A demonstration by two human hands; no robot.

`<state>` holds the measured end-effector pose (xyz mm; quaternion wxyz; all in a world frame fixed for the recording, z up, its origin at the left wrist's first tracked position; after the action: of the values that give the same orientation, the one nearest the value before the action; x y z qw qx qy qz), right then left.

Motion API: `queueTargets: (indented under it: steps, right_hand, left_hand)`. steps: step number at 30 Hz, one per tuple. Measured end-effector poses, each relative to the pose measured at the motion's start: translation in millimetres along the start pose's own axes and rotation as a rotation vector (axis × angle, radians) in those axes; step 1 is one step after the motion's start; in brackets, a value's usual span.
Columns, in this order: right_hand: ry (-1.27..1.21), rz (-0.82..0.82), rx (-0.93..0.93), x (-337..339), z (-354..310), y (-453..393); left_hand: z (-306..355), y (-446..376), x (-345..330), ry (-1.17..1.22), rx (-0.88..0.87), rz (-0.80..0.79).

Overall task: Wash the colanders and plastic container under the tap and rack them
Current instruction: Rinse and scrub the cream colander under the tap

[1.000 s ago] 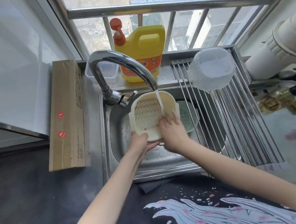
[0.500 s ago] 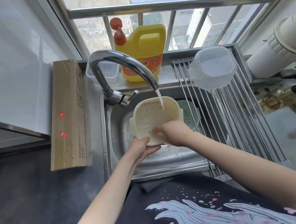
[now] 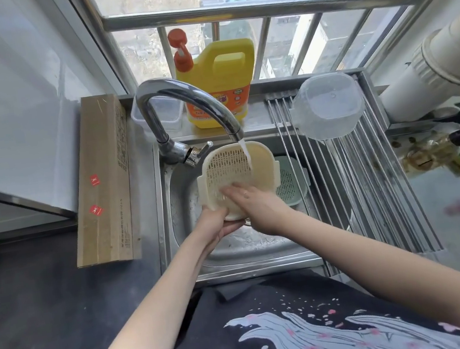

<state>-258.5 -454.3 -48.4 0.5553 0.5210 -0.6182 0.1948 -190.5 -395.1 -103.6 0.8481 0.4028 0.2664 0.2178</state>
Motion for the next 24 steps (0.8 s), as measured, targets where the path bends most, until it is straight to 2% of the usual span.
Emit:
queueTargets:
  steps: [2, 6, 8, 10, 12, 14, 18, 21, 22, 24]
  right_hand:
    - [-0.026, -0.101, 0.069, -12, -10, -1]
    - [0.280, -0.136, 0.099, -20, 12, 14]
    - [0.348, -0.087, 0.022, -14, 17, 16]
    - [0.382, -0.050, -0.147, -6, 18, 12]
    - [0.370, -0.086, -0.311, -9, 18, 9]
    - [0.272, -0.061, -0.377, -12, 14, 7]
    - [-0.081, 0.019, -0.245, -13, 8, 9]
    - [-0.563, -0.046, -0.240, -15, 19, 21]
    - [-0.730, -0.007, -0.259, -9, 23, 25]
    - [-0.878, 0.224, -0.333, 13, 39, 33]
  left_hand:
    - [1, 1, -2, -0.027, 0.007, -0.014]
    - [-6, 1, 16, 0.032, 0.061, 0.073]
    - [-7, 2, 12, 0.023, 0.081, 0.059]
    - [-1, 4, 2, 0.042, 0.071, 0.024]
    - [6, 5, -8, 0.063, 0.077, -0.019]
    - [7, 7, -15, 0.053, 0.070, -0.032]
    - [1, 3, -15, 0.102, 0.059, 0.001]
    - [-6, 7, -10, 0.106, 0.112, -0.021]
    - [-8, 7, -8, 0.096, 0.136, -0.024]
    - [-12, 7, -7, 0.077, 0.195, -0.052]
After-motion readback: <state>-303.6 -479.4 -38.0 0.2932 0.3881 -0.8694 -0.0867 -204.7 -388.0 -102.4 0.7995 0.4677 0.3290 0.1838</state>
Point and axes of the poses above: each hand's wrist, its own y-axis away from the middle knuckle, its own x-axis out of the back of the hand, z = x × y, the point moved 8 cm from there along -y, towards the middle knuckle, and after that the axes turned 4 degrees about x, right-handed, at the moved point
